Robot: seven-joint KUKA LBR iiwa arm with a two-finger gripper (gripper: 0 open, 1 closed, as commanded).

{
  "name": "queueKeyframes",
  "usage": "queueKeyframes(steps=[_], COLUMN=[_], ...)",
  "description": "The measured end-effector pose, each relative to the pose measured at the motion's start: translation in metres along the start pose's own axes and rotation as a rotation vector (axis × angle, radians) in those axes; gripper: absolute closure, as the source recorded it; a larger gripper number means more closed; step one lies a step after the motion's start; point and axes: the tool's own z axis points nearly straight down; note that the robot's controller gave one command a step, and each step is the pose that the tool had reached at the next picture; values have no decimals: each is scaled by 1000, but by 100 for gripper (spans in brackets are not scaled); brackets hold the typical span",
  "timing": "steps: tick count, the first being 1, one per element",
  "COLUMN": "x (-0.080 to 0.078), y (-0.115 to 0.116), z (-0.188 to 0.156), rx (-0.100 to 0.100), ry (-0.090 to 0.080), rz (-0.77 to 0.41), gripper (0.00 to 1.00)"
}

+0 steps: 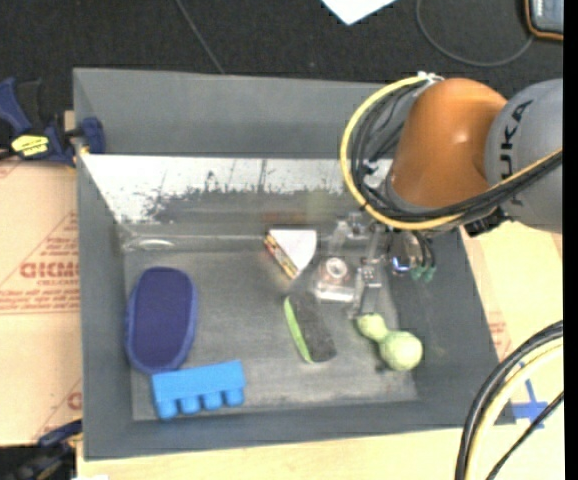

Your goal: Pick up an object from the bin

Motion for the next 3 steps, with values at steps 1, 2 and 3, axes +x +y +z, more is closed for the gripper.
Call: queueKeyframes(steps=[1, 2, 3], x=[-1, -17, -16], y=[0, -57, -56], z=[-5, 117, 113], rx=[1, 0, 1], ry=[-8, -11, -13], rz=[-1, 88, 49], gripper=[0, 0, 0])
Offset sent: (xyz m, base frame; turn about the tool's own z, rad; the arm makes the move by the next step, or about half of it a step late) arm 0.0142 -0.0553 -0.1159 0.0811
